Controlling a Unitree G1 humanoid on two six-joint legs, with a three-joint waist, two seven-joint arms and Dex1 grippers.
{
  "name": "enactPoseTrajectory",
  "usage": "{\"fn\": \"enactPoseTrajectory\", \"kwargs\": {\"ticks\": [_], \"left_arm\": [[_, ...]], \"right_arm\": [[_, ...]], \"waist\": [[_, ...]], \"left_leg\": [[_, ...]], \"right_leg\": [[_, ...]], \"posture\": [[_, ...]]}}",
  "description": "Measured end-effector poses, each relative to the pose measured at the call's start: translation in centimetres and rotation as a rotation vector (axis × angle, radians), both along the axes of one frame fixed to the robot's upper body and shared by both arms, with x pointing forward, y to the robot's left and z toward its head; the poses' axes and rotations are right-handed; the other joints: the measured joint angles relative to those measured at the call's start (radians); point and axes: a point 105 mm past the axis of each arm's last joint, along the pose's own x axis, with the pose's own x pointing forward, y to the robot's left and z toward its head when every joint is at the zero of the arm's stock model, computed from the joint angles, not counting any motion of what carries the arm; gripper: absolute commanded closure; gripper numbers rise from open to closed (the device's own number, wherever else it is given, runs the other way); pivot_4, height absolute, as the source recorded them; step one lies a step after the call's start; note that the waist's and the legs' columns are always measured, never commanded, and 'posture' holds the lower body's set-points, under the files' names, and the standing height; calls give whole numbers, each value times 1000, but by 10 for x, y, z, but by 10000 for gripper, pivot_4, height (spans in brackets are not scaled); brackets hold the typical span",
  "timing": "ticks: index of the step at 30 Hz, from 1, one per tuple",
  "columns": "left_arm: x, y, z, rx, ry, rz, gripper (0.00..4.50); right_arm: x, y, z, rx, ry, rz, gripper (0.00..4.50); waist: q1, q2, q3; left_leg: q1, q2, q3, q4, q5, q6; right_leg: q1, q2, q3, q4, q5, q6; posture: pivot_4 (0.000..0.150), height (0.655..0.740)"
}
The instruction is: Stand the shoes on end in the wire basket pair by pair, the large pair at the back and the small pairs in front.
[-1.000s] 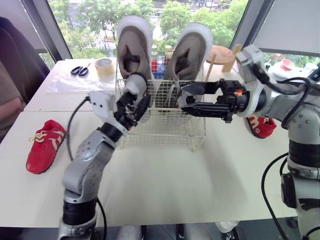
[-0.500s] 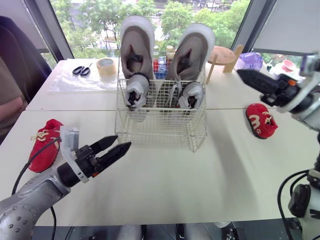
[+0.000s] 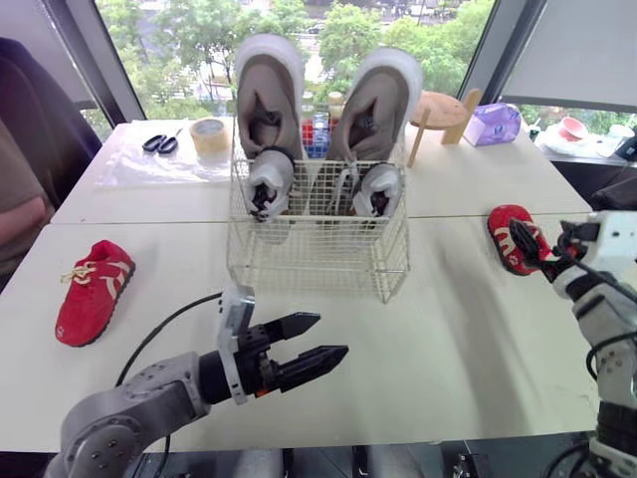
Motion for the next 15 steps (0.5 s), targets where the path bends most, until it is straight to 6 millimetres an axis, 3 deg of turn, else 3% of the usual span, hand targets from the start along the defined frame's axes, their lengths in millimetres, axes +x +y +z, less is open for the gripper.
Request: {"fn": "enactPoseTrajectory", "kwargs": {"ticks": [6,15], "left_arm": [[10,-4,-2,1,-20,24,470],[16,1,-9,32,-7,103,470]], "right_arm": [[5,-15,-35,95,76,-98,0],[34,-24,-46,125,77,-132,0]], "waist": [[-6,2,-1],[-5,3,-2]], "left_leg": [[0,0,0,0,0,0],[0,-1,0,0,0,0]], "right_leg": [[0,1,0,0,0,0],[1,1,0,0,0,0]], "posture": [[1500,7400],[1500,7400]]}}
